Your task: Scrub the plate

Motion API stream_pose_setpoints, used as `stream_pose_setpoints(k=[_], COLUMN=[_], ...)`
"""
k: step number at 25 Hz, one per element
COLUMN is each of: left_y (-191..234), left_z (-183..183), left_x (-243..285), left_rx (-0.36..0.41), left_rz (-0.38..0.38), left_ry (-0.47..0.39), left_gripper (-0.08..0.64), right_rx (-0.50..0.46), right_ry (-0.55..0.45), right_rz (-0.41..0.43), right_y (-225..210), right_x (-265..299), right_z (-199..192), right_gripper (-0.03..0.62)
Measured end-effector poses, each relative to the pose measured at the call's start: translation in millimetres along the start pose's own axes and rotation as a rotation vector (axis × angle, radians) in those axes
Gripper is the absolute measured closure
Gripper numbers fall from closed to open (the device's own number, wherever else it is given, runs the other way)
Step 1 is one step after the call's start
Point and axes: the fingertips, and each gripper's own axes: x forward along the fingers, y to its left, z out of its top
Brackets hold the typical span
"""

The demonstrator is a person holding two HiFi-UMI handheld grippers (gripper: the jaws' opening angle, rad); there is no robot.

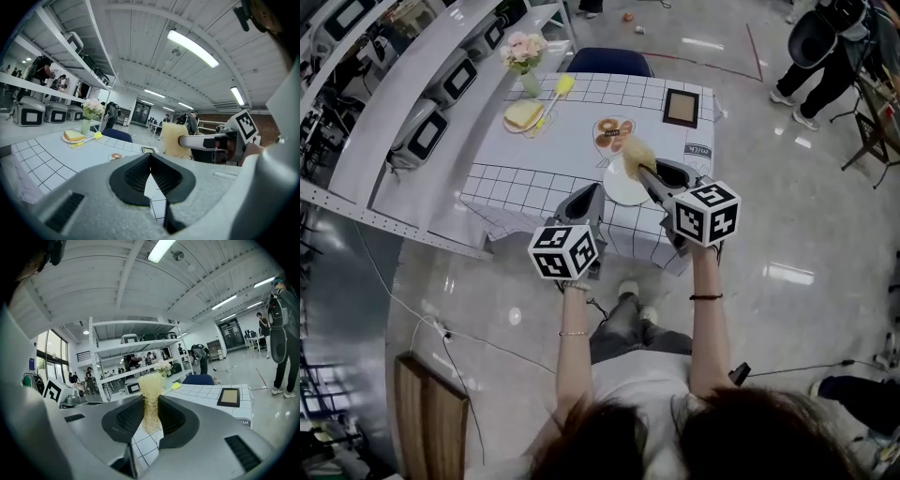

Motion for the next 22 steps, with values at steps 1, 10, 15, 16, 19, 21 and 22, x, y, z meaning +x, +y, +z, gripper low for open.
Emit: stream_pose_setpoints(k=[1,10,15,16,19,21,22], left_y=[3,40,59,62,73,78,80], left_z=[-3,-18,-28,-30,-39,-46,-49], left_x=[3,36,53,56,66,71,73], left_rx=[-0.005,-0.045,-0.073,-0.08,-0.112,-0.125,-0.128], left_rz=[-0.003,-0.045,-0.072,-0.079,-0.099,-0.112,-0.118], left_ry=[0.009,0.102,0.152,0.158,0.177,0.198,0.21], left_gripper=[0.549,0.549,0.549,0.549,0.549,0.549,0.549], right_rx=[0.001,0.007,0.035,0.037,0.045,0.056,0.063], right_ry=[0.008,0.11,0.168,0.178,0.199,0.217,0.231], right_rz=[-0.003,0.023,0.029,0.029,0.027,0.022,0.022], right_y=[-2,-15,-24,-26,-32,-37,-39], right_x=[4,51,77,81,94,101,104], right_z=[-2,-19,-30,-31,-35,-40,-43], right_gripper=[0.512,0.512,0.512,0.512,0.512,0.512,0.512])
